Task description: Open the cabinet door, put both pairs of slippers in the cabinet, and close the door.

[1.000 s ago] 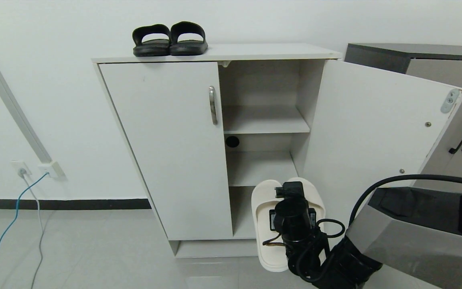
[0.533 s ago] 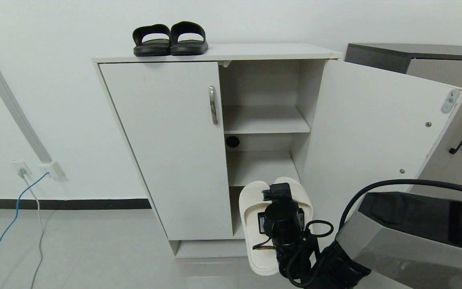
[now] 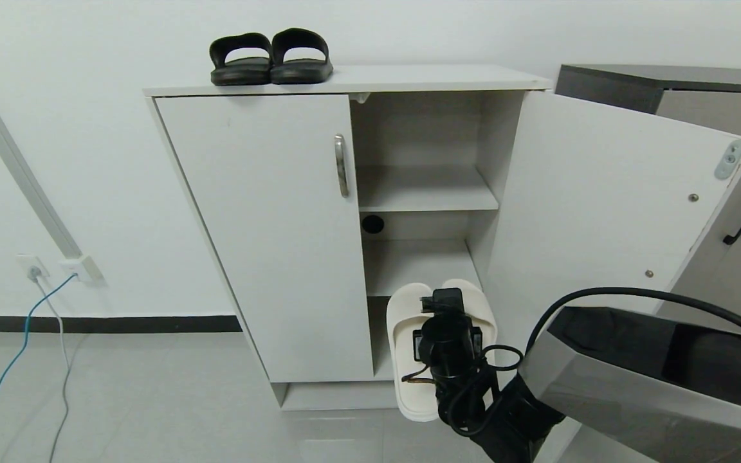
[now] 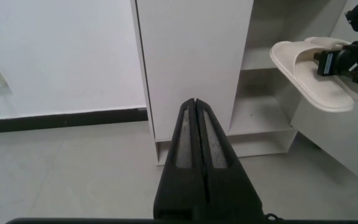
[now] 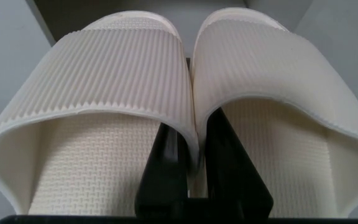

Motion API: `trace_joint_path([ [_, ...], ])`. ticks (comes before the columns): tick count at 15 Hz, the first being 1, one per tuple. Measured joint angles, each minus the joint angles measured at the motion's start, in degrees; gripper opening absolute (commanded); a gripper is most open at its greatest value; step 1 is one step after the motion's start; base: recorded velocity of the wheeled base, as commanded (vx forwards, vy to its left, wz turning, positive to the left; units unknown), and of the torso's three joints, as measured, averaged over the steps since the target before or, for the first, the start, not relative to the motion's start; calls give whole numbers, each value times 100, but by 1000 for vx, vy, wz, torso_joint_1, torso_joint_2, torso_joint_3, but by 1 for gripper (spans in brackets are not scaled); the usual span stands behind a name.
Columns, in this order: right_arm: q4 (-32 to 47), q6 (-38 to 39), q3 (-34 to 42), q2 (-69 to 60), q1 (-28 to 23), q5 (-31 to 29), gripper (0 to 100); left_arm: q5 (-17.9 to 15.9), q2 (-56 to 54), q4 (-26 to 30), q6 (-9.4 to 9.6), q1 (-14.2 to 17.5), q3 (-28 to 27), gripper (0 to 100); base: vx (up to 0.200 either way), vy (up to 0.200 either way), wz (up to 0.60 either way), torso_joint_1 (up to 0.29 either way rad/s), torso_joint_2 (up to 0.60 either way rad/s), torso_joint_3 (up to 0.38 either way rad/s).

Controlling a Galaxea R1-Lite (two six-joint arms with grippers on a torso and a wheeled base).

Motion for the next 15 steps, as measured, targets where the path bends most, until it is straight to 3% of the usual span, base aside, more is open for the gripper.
trace_joint_path([
  [7,-182,-66,84,22,59,-50,0,0,0,2,0,0,0,0,0,0,0,2,0,-193],
  [12,-2648,-1786,501,85,59,10,0,-2,0,0,-2,0,0,0,0,0,0,0,3,-200],
  [15,-2732,-1885,597,110,61,18,0,-2,0,0,-2,-2,0,0,0,0,0,6,3,-70],
])
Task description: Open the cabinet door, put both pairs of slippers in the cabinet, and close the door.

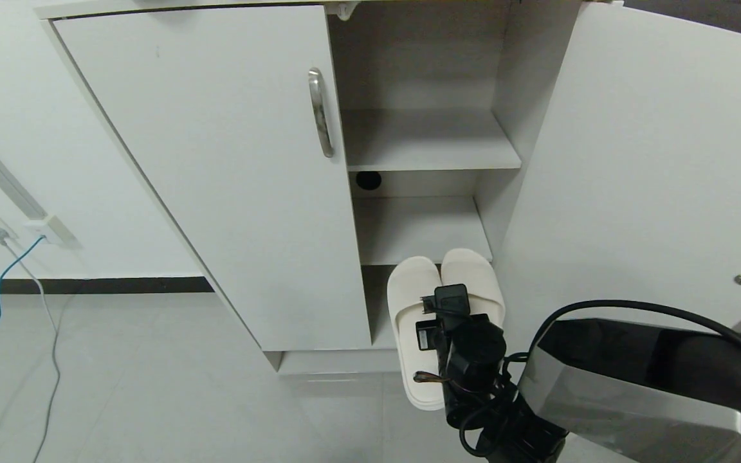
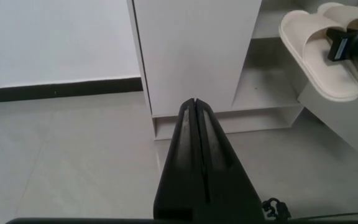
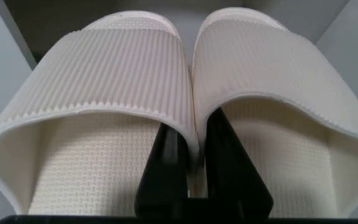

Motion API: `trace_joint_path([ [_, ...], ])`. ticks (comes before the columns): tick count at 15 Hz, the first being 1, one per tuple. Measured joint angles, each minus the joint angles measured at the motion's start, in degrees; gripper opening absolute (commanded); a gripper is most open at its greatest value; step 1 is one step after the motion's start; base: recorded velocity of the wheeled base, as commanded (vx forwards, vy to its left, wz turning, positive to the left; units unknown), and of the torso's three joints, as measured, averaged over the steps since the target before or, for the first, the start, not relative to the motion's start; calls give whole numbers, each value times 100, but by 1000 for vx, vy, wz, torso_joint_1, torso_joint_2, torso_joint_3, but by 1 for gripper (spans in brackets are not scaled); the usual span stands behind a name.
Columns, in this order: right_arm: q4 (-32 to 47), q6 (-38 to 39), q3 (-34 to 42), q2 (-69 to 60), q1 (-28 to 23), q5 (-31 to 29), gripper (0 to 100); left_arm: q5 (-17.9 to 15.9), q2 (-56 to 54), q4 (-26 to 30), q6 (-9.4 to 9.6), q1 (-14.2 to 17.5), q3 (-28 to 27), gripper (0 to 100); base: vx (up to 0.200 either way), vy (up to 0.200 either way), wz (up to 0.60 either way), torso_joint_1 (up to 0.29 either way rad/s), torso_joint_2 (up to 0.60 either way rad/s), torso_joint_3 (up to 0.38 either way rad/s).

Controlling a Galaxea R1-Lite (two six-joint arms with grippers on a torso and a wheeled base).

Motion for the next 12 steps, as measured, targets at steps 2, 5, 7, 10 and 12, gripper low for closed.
trace_joint_path([
  [2,20,-20,124,-29,20,-16,0,0,0,-2,-2,2,0,0,0,0,0,0,0,0],
  [5,169,-30,350,-140,38,-41,0,0,0,-2,-6,2,0,0,0,0,0,0,0,0],
  [7,271,-29,452,-208,5,-57,0,0,0,0,-4,2,0,0,0,0,0,0,0,0],
  [10,345,-30,573,-262,-83,-167,0,0,0,-2,-6,2,0,0,0,0,0,0,0,0],
  [12,424,-29,649,-280,-163,-185,0,0,0,-2,-6,2,0,0,0,0,0,0,0,0],
])
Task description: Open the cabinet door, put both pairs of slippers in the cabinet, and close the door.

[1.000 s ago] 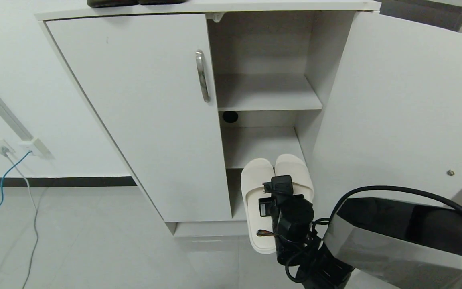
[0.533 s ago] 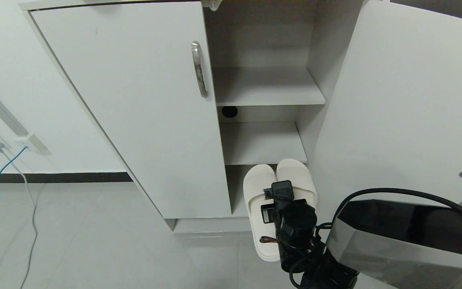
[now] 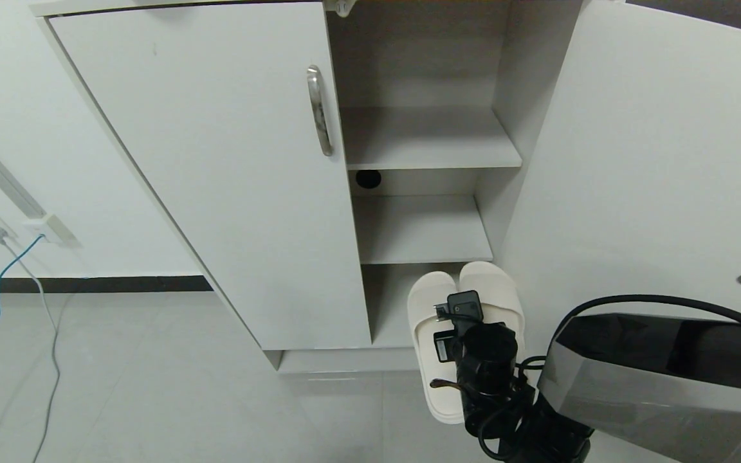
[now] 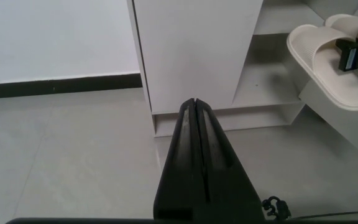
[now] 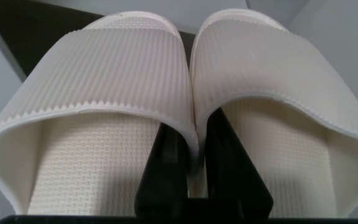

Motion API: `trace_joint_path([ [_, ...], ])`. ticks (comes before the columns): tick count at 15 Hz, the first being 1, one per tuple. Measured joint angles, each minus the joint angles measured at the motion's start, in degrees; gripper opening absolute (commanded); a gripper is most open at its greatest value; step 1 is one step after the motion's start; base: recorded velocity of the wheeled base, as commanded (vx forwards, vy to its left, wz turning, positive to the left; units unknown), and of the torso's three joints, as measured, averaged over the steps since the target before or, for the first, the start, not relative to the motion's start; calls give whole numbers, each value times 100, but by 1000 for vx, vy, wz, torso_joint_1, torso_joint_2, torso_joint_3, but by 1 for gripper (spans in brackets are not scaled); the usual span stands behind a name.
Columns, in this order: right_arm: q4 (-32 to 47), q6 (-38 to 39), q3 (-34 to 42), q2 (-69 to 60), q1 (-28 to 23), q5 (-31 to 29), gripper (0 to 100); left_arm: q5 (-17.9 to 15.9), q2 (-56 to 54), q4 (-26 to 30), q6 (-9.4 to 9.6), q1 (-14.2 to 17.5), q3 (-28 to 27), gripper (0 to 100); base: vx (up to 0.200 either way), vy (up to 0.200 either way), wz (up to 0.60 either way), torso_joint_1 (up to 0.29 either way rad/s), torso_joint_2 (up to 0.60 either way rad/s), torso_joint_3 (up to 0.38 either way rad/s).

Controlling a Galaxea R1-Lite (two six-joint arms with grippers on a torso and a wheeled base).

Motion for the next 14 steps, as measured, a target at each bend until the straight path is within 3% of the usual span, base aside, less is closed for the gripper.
trace_joint_path([
  [10,5,10,13,-50,-88,27,0,0,0,2,-2,0,0,0,0,0,0,0,0,0],
  [14,27,276,-549,24,30,73,0,0,0,2,0,-5,0,0,0,0,0,0,0,0],
])
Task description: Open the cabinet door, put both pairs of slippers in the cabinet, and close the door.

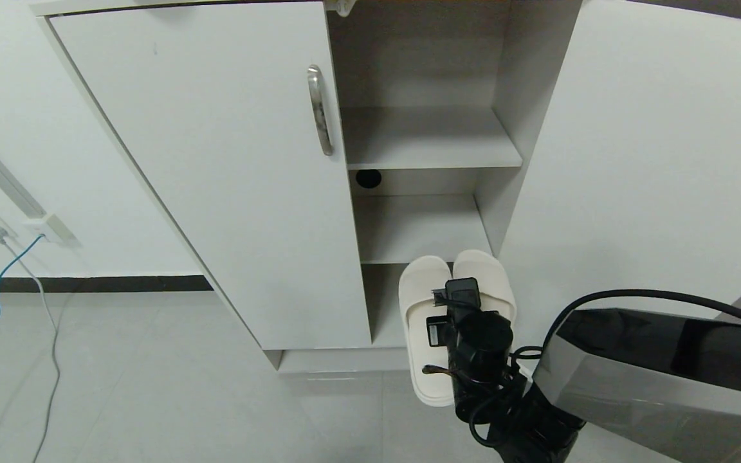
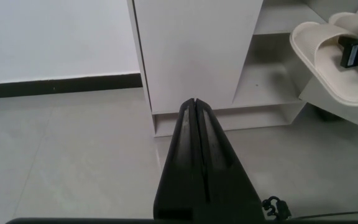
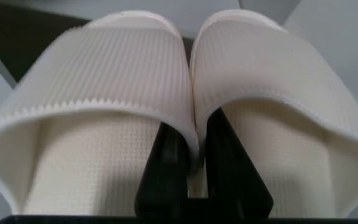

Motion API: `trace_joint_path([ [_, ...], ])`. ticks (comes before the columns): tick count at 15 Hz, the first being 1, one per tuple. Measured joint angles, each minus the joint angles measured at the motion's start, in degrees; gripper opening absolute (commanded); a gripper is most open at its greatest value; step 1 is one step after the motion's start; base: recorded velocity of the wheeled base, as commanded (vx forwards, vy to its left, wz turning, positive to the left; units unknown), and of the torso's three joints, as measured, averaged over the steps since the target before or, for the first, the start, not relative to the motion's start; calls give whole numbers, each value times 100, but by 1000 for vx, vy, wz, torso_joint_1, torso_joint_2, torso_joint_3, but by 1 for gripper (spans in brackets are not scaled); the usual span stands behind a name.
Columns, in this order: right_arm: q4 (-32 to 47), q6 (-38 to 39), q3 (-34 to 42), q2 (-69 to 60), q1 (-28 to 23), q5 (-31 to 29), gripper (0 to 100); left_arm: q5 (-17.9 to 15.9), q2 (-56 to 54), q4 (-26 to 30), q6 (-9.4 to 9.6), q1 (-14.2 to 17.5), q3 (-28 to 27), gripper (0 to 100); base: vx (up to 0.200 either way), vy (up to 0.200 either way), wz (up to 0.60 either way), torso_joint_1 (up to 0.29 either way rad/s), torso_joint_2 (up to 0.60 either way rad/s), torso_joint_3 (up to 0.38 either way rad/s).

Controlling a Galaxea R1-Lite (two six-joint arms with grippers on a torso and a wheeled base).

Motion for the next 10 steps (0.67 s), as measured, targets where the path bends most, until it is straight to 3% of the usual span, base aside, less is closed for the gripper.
trace_joint_path([
  [4,1353,1091,-887,196,1,176,0,0,0,0,0,5,0,0,0,0,0,0,0,0],
  [7,1985,1263,-1606,238,-127,479,0,0,0,0,0,7,0,0,0,0,0,0,0,0],
  [10,2204,1218,-1822,226,-232,580,0,0,0,0,0,5,0,0,0,0,0,0,0,0],
])
